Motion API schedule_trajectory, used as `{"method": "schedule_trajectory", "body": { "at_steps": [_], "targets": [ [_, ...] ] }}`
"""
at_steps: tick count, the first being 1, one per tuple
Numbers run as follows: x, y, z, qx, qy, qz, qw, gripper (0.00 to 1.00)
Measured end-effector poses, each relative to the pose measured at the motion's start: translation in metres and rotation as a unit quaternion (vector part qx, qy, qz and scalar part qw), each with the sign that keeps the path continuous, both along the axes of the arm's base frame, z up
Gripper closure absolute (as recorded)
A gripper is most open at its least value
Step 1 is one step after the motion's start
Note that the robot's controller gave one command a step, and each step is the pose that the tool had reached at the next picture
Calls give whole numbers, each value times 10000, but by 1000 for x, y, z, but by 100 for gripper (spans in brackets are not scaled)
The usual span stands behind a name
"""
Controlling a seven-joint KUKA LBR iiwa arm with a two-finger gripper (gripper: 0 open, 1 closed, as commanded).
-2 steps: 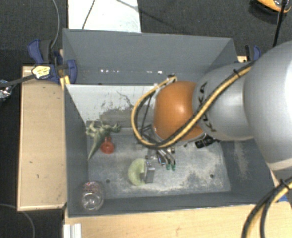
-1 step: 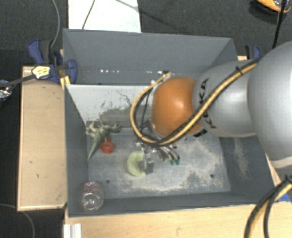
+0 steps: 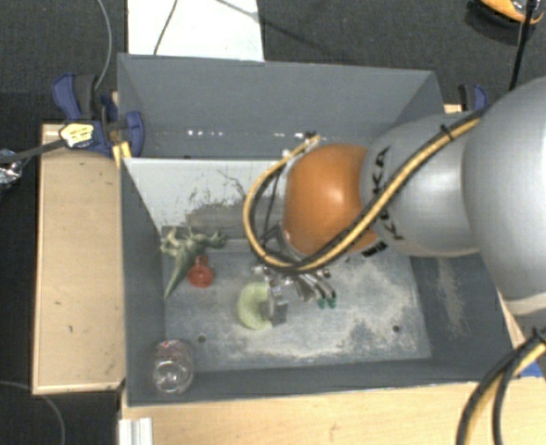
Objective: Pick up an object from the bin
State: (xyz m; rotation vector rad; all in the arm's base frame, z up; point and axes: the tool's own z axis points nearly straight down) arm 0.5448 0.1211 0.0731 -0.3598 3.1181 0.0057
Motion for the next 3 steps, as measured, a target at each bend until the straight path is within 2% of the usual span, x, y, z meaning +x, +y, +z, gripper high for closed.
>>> {"method": "schedule_trajectory", "body": {
  "at_steps": [2,3],
  "targets": [
    [17,-4,0,19,-12,266,9996,100],
    [21,-4,147,19,-35,104,9999,100]
  ]
}}
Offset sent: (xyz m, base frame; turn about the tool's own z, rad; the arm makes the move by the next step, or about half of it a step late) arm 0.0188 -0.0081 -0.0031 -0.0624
